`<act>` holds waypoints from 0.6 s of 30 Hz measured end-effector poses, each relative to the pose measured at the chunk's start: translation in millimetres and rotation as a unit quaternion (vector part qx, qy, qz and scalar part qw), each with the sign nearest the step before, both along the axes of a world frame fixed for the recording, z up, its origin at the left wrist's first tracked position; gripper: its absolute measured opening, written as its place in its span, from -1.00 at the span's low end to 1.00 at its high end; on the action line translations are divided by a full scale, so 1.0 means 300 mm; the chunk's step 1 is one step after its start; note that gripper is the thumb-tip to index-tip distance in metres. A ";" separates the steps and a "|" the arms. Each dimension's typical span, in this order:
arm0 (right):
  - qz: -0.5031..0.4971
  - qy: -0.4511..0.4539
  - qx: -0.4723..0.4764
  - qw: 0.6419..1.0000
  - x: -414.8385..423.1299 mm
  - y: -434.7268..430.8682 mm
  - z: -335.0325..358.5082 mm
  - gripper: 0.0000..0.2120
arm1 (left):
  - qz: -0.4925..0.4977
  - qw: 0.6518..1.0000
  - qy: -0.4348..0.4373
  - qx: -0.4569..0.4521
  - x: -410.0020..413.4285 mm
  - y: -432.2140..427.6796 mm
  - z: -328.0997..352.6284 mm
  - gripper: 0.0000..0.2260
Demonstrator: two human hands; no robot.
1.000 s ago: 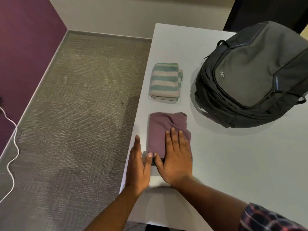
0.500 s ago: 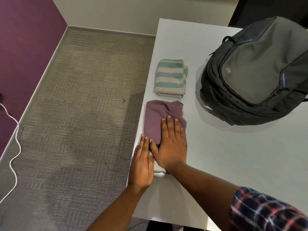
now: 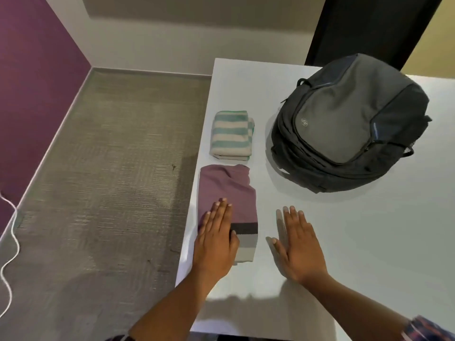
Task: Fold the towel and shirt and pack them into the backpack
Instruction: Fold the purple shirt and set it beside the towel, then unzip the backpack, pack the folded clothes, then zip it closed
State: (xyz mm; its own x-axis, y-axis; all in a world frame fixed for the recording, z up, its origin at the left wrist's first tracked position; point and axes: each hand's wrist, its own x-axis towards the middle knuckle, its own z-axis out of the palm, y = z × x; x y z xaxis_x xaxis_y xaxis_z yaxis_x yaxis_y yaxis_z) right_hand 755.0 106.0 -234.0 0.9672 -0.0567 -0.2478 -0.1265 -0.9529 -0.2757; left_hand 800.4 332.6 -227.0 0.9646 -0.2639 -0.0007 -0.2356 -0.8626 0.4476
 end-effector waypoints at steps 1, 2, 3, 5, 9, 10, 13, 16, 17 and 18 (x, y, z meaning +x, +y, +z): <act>-0.004 0.009 -0.011 1.000 -0.027 -0.033 -0.006 -0.29 | -0.007 1.000 0.000 0.021 0.001 -0.015 -0.009 -0.46; -0.004 0.017 -0.020 1.000 -0.050 -0.062 -0.015 -0.30 | -0.012 0.999 0.002 0.042 -0.001 -0.026 -0.020 -0.45; -0.001 0.028 -0.027 0.999 -0.066 -0.088 -0.023 -0.31 | -0.018 0.998 0.004 0.064 -0.003 -0.034 -0.032 -0.44; 0.002 0.047 -0.037 0.998 -0.082 -0.125 -0.030 -0.31 | -0.028 0.994 0.007 0.104 -0.006 -0.041 -0.052 -0.41; -0.023 0.019 -0.027 0.999 -0.012 -0.156 0.023 -0.28 | -0.026 0.996 0.004 0.090 -0.006 -0.040 -0.068 -0.40; -0.026 -0.004 -0.028 0.999 0.028 -0.165 0.050 -0.27 | -0.028 0.996 0.002 0.080 -0.006 -0.039 -0.070 -0.40; -0.003 -0.085 -0.053 0.995 0.157 -0.207 0.119 -0.31 | -0.039 0.996 -0.009 0.075 -0.010 -0.040 -0.073 -0.41; 0.022 -0.090 -0.096 0.991 0.273 -0.246 0.158 -0.25 | -0.044 0.996 -0.018 0.076 -0.012 -0.043 -0.078 -0.43; 0.025 -0.081 -0.105 0.991 0.303 -0.254 0.169 -0.24 | -0.043 0.996 -0.016 0.078 -0.012 -0.043 -0.079 -0.43; 0.027 -0.071 -0.108 0.991 0.329 -0.261 0.175 -0.24 | -0.043 0.996 -0.011 0.080 -0.012 -0.043 -0.079 -0.43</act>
State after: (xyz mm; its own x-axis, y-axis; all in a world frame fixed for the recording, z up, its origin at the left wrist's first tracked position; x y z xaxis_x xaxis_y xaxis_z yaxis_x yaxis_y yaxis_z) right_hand 853.6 27.7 -181.4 0.9945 -0.0399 -0.0970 -0.0475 -0.9959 -0.0766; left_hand 796.8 319.7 -250.5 0.9390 -0.3428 -0.0286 -0.3191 -0.8990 0.3000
